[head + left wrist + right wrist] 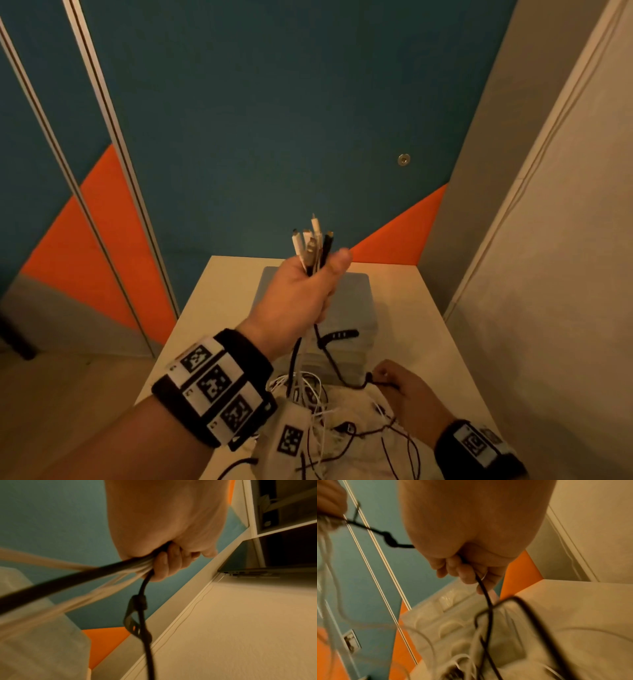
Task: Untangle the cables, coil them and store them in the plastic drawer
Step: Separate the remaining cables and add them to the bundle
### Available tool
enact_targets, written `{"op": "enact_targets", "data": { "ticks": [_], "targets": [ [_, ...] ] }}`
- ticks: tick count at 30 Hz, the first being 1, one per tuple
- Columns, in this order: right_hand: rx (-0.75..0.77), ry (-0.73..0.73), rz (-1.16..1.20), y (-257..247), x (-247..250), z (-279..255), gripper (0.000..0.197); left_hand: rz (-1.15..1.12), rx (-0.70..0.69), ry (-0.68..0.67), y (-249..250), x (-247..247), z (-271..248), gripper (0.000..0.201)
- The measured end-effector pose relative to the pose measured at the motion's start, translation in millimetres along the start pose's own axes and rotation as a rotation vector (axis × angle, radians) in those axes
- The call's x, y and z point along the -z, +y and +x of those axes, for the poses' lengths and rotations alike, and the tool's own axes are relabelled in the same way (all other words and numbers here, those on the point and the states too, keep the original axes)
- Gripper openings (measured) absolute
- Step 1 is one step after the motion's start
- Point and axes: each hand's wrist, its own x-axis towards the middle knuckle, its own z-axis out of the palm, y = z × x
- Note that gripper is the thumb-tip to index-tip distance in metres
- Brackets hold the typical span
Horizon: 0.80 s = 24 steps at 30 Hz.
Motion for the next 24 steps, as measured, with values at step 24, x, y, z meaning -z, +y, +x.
{"op": "enact_targets", "data": {
  "ticks": [24],
  "targets": [
    [0.299,0.241,0.155,-86,19,20,0.011,0.268,0.117,-0.03,-22,-27,-6,0.026]
  ]
}}
